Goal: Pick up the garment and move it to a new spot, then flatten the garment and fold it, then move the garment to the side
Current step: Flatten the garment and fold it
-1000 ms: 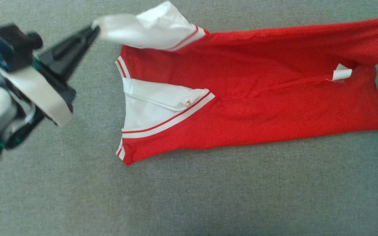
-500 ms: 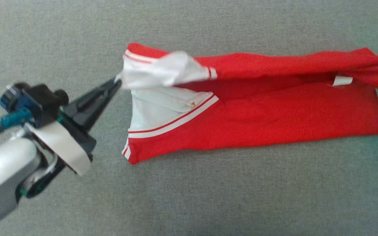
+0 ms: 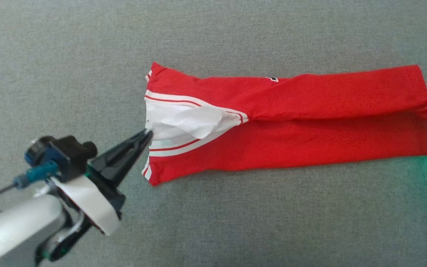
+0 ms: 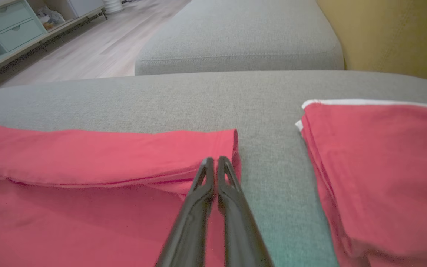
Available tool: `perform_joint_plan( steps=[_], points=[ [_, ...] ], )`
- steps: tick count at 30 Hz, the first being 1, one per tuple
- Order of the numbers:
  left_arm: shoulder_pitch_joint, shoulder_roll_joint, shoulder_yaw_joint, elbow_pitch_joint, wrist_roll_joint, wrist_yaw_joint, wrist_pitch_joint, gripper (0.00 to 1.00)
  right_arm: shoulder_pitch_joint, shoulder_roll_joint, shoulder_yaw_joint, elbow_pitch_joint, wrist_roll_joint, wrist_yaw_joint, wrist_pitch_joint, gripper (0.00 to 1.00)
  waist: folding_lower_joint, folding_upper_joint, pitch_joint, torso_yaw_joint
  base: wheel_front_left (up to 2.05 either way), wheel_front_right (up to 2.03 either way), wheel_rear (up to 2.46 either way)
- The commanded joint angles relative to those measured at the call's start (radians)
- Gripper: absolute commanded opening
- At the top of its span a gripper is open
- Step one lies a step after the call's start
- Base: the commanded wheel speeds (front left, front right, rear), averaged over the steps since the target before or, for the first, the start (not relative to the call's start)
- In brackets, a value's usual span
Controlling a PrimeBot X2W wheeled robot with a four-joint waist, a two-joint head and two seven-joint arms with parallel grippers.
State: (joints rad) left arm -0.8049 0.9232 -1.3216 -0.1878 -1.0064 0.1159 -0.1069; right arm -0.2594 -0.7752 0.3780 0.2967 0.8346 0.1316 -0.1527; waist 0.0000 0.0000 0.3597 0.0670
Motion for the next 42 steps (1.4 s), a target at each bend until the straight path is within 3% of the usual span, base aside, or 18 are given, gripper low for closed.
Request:
perform_joint_plan(
  steps=[1,2,5,9,10,13,18,21,27,28,33,37,38,39,40,41,42],
  points=[
    [0.001,0.010,0.047,-0.011,0.001,0.010,-0.021,0.49,0.045,-0.019,-0.021,-0.024,-0.012,-0.001,0.004,1.00,0.0000,0.0000,-0.006,0.003,0.00,0.00,0.00],
    [0.011,-0.007,0.047,-0.002,0.003,0.018,-0.038,1.00,0.058,-0.007,-0.038,-0.025,-0.017,-0.001,0.003,1.00,0.0000,0.0000,-0.010,0.004,0.00,0.00,0.00],
    [0.056,-0.068,0.064,0.021,-0.004,0.069,-0.104,1.00,0.107,0.033,-0.098,-0.033,-0.036,-0.001,-0.011,1.00,0.0000,0.0000,-0.027,0.003,0.00,0.00,0.00],
    [0.151,-0.159,0.127,0.053,0.015,0.175,-0.150,1.00,0.187,0.110,-0.187,-0.052,-0.082,-0.001,-0.028,1.00,0.0000,0.0000,-0.054,-0.002,0.00,0.00,0.00],
    [0.215,-0.222,0.216,0.055,0.056,0.233,-0.154,1.00,0.222,0.160,-0.241,-0.060,-0.109,-0.001,-0.035,1.00,0.0000,0.0000,-0.067,-0.004,0.00,0.00,0.00],
    [0.341,-0.317,0.375,0.048,0.182,0.306,-0.154,1.00,0.254,0.238,-0.315,-0.067,-0.154,-0.001,-0.034,1.00,0.0000,0.0000,-0.083,-0.006,0.00,0.00,0.00],
    [0.491,-0.430,0.542,0.043,0.362,0.342,-0.155,1.00,0.241,0.334,-0.396,-0.065,-0.212,-0.001,-0.005,1.00,0.0000,0.0000,-0.097,-0.003,0.00,0.00,0.00],
    [0.570,-0.506,0.628,0.039,0.470,0.329,-0.155,1.00,0.196,0.394,-0.439,-0.045,-0.269,-0.001,0.036,1.00,0.0000,0.0000,-0.102,0.005,0.00,0.00,0.00],
    [0.648,-0.608,0.712,0.052,0.607,0.240,-0.155,1.00,0.069,0.456,-0.495,0.044,-0.367,-0.001,0.133,1.00,0.0000,0.0000,-0.093,0.034,0.00,0.00,0.00],
    [0.661,-0.634,0.734,0.061,0.635,0.209,-0.155,1.00,0.030,0.463,-0.507,0.088,-0.379,-0.001,0.146,1.00,0.0000,0.0000,-0.089,0.044,0.00,0.00,0.00],
    [0.687,-0.686,0.786,0.082,0.683,0.143,-0.155,1.00,-0.002,0.449,-0.522,0.220,-0.425,-0.001,0.195,1.00,0.0000,0.0000,-0.090,0.061,0.00,0.00,0.00],
    [0.709,-0.717,0.835,0.085,0.714,0.107,-0.155,1.00,0.018,0.449,-0.501,0.251,-0.420,-0.001,0.233,1.00,0.0000,0.0000,-0.092,0.061,0.00,0.00,0.00],
    [0.714,-0.724,0.846,0.085,0.721,0.099,-0.155,1.00,0.026,0.448,-0.490,0.249,-0.413,-0.001,0.242,0.87,0.0000,0.0000,-0.091,0.059,0.00,0.00,0.00],
    [0.719,-0.731,0.857,0.086,0.728,0.090,-0.155,1.00,0.032,0.447,-0.482,0.245,-0.404,-0.001,0.251,0.41,0.0000,0.0000,-0.091,0.056,0.00,0.00,0.00],
    [0.723,-0.738,0.865,0.087,0.736,0.082,-0.155,1.00,0.037,0.446,-0.476,0.241,-0.394,-0.001,0.259,0.10,0.0000,0.0000,-0.091,0.053,0.00,0.00,0.00],
    [0.726,-0.745,0.873,0.088,0.743,0.072,-0.155,1.00,0.042,0.446,-0.468,0.235,-0.384,-0.001,0.268,0.00,0.0000,0.0000,-0.091,0.050,0.00,0.00,0.00],
    [0.728,-0.751,0.881,0.089,0.749,0.064,-0.155,1.00,0.045,0.446,-0.462,0.228,-0.374,-0.001,0.276,0.00,0.0000,0.0000,-0.092,0.046,0.00,0.00,0.00]
  ],
)
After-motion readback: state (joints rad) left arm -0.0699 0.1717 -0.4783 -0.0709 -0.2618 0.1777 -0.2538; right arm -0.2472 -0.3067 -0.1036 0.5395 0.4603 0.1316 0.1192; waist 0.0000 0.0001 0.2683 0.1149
